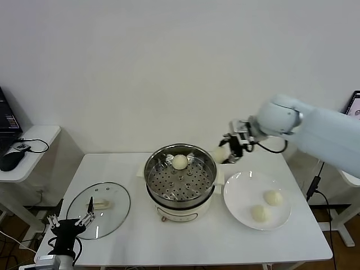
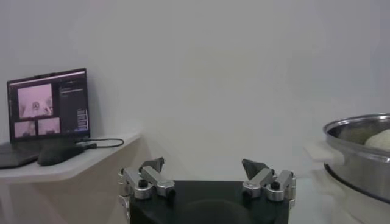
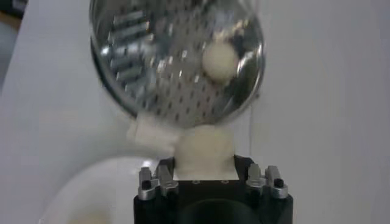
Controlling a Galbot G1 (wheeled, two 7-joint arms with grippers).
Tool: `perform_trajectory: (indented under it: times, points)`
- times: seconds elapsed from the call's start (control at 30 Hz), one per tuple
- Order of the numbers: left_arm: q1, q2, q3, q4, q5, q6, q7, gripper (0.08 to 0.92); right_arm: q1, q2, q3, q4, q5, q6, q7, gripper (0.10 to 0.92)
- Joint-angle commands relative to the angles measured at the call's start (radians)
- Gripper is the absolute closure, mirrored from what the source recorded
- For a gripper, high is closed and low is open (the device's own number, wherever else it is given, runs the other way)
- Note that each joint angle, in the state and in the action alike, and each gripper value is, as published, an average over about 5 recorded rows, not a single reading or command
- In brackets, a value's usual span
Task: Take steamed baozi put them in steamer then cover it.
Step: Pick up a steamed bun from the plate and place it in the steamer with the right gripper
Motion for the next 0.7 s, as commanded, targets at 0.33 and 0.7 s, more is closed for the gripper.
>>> perform_trajectory:
  times: [0.33,0.7]
  points:
    - [-0.003,-0.003,-0.012,0.007,-0.003,-0.002,0.003,0.177,-0.128,0.437,-0.040,-0.270,0.078,-0.087,0.115,0.406]
    - [-0.005,-0.004,-0.016,0.009,-0.007,-0.006,0.005,0.177,-0.171,0.502,-0.041,-0.331,0.057,-0.115,0.125,0.406]
